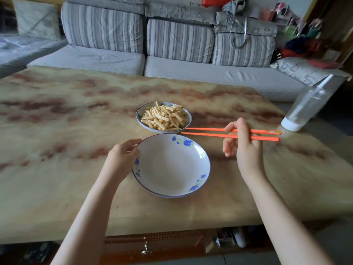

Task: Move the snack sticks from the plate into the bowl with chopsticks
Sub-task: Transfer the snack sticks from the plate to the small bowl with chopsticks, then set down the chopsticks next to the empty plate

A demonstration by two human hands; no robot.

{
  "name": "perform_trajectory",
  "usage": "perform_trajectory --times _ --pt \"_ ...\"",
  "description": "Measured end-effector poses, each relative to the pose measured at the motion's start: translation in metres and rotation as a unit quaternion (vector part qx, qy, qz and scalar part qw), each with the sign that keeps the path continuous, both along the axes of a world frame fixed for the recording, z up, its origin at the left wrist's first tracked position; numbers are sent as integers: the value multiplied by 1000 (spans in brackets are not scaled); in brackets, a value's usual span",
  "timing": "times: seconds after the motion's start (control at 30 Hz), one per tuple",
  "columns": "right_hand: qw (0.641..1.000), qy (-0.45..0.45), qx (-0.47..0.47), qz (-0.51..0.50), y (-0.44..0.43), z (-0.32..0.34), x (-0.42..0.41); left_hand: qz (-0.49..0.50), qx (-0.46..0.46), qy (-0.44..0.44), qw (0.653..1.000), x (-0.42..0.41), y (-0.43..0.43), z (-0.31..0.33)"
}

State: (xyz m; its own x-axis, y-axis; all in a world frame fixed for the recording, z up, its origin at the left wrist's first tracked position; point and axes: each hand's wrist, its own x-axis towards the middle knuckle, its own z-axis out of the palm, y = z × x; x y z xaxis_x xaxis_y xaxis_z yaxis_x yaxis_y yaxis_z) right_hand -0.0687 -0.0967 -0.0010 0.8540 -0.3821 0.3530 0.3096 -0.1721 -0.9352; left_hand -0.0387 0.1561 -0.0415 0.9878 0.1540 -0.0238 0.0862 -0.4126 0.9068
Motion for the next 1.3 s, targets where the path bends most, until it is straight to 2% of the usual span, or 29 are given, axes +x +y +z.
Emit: perform_trajectory --times 0.37,0.43,0.5,0.57,0.63,0.73,0.83,0.9,0.97,1.1,1.23,1.3 --pt "998 7 69 -2 -22 10 -14 27 18 -38 999 -10 -5 7" --pt "997 8 74 -1 -26 12 -16 30 32 -67 997 -15 -8 9" --pt "997 12 75 0 -30 13 -17 20 85 -135 987 -18 -13 13" --pt "997 17 73 4 -34 14 -17 -19 115 -194 974 -23 -22 24" --pt "997 20 74 15 -37 16 -16 -78 108 -211 968 -27 -39 42" --pt "996 36 62 53 -42 24 -15 -187 79 -199 959 -28 -71 70" --pt "991 66 45 107 -46 36 -16 -299 79 -153 939 -17 -99 86" --pt "988 78 34 131 -47 43 -19 -339 54 -108 933 -12 -112 88" --pt "986 79 25 147 -48 47 -21 -356 35 -72 931 -10 -120 86" --pt "983 87 -2 164 -53 46 -21 -377 -3 -65 924 -11 -129 76" --pt "976 100 -18 195 -60 46 -27 -362 -15 -92 927 -9 -132 73" --pt "962 118 -4 245 -67 43 -31 -335 -3 -128 934 -8 -132 72"
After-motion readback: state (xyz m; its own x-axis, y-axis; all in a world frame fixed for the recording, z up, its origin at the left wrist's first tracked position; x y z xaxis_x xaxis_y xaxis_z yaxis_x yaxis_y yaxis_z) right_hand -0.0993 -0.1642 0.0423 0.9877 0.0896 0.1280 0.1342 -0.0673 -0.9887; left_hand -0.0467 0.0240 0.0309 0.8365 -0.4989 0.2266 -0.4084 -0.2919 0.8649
